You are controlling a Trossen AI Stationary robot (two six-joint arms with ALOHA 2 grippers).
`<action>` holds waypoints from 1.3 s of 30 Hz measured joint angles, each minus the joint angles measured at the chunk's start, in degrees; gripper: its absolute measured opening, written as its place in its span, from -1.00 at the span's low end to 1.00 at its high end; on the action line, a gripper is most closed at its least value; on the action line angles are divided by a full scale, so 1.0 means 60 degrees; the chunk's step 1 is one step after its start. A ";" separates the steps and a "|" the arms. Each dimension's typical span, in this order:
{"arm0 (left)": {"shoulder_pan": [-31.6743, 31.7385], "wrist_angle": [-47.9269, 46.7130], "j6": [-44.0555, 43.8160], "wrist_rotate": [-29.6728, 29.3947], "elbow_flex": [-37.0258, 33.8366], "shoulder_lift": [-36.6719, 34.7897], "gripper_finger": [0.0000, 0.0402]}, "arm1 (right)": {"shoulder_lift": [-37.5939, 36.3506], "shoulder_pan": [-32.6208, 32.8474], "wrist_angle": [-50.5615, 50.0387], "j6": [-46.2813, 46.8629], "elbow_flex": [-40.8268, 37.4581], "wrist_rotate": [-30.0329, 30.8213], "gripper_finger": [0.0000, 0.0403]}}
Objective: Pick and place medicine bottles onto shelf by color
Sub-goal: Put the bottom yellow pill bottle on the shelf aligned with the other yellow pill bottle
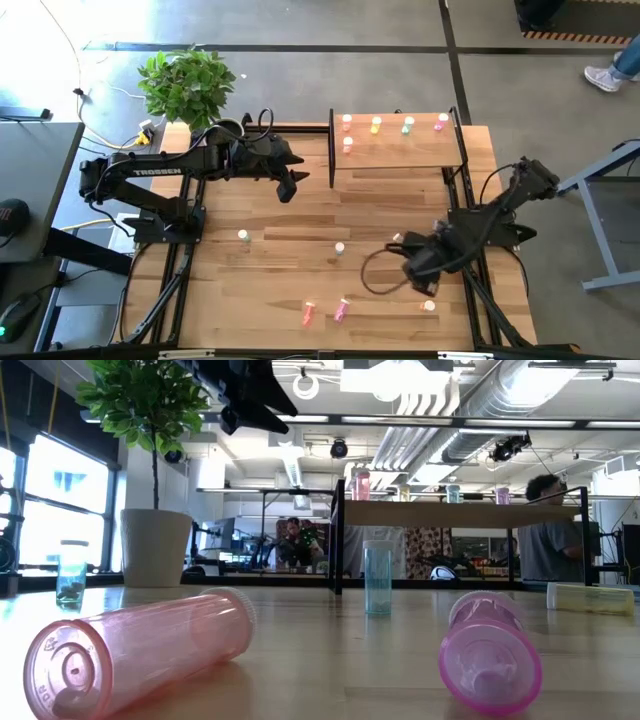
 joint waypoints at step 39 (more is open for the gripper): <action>-0.0510 -0.0331 -0.0674 0.0350 0.0000 0.0003 0.05 | -0.2425 0.4395 0.5618 0.3142 -0.4743 0.1276 -0.12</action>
